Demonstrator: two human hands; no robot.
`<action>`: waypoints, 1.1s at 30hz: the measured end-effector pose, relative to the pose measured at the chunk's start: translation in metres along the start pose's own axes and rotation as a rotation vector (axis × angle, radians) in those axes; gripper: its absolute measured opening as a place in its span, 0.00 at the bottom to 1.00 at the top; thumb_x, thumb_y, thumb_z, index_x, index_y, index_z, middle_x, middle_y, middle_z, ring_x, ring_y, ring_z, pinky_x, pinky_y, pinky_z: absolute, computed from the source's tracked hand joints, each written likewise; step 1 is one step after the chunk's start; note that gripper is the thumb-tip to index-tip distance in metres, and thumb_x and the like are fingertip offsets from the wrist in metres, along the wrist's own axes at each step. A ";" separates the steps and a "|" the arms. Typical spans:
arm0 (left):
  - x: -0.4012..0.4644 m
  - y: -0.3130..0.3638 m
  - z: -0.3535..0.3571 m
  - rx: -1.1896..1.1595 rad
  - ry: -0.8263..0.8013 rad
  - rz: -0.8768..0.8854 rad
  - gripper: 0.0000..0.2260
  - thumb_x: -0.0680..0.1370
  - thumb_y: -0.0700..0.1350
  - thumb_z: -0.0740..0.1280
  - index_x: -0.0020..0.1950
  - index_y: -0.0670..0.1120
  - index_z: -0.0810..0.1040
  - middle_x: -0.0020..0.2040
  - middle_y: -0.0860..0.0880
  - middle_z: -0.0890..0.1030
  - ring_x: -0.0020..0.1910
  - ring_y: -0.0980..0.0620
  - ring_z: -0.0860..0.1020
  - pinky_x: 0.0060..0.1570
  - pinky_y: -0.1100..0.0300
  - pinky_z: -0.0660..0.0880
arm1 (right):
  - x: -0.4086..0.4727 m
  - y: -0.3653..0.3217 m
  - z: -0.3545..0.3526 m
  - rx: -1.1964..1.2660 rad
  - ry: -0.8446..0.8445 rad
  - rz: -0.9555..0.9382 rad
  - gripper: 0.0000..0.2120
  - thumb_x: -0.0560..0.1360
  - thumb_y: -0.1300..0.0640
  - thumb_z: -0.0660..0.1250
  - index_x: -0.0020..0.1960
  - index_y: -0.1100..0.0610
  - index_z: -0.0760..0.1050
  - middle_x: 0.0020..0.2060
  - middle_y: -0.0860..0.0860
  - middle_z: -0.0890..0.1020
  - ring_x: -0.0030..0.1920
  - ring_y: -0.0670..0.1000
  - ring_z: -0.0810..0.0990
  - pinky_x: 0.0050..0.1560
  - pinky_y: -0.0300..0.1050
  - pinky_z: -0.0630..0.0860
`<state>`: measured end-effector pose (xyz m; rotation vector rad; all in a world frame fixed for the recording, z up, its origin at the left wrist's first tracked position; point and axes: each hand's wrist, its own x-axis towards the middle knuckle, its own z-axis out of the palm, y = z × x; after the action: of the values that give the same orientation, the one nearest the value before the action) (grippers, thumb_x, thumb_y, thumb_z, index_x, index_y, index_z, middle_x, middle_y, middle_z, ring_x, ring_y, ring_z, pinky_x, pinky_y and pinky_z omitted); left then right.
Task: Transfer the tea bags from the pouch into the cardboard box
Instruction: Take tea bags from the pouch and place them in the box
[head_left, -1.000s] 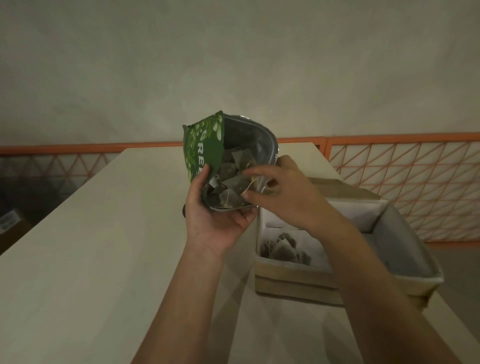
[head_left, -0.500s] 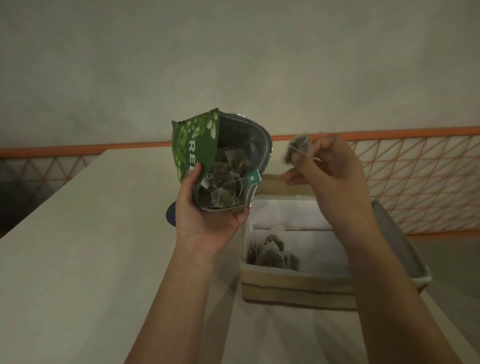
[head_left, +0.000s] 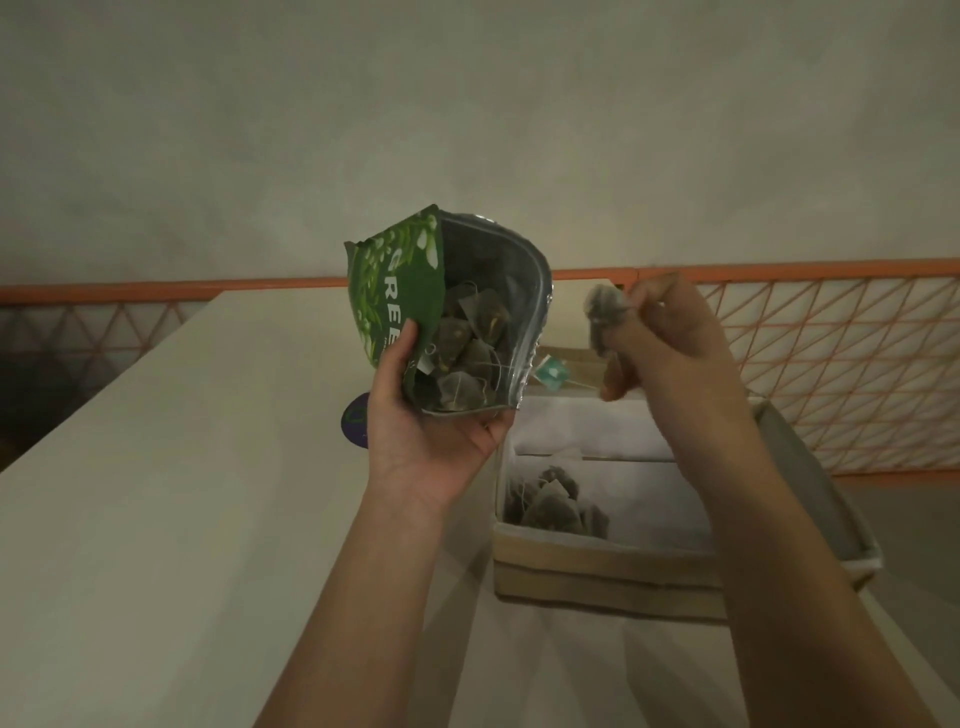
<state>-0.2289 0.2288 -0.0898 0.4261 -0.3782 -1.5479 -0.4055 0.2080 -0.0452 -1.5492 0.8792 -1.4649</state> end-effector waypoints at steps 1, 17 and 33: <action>0.000 0.000 0.000 0.001 0.001 0.000 0.24 0.75 0.60 0.66 0.65 0.46 0.81 0.71 0.42 0.76 0.62 0.41 0.76 0.54 0.52 0.74 | 0.000 0.003 0.000 -0.144 -0.019 -0.019 0.09 0.77 0.63 0.65 0.43 0.51 0.70 0.39 0.56 0.78 0.29 0.50 0.73 0.32 0.44 0.71; 0.002 0.002 -0.004 0.029 -0.003 -0.001 0.29 0.76 0.60 0.66 0.73 0.46 0.75 0.73 0.43 0.74 0.64 0.42 0.76 0.57 0.53 0.74 | -0.002 0.007 -0.007 -0.766 -0.365 0.000 0.05 0.70 0.47 0.74 0.38 0.47 0.80 0.42 0.42 0.75 0.43 0.41 0.74 0.39 0.33 0.65; 0.000 0.003 -0.004 0.059 0.022 0.019 0.28 0.78 0.60 0.64 0.72 0.44 0.76 0.72 0.43 0.75 0.73 0.46 0.72 0.76 0.52 0.64 | -0.022 0.026 0.055 -0.912 -0.180 -0.427 0.17 0.73 0.40 0.61 0.57 0.43 0.81 0.45 0.49 0.67 0.49 0.52 0.66 0.50 0.47 0.72</action>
<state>-0.2243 0.2288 -0.0918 0.4840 -0.4110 -1.5147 -0.3519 0.2221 -0.0776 -2.6237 1.2494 -1.2087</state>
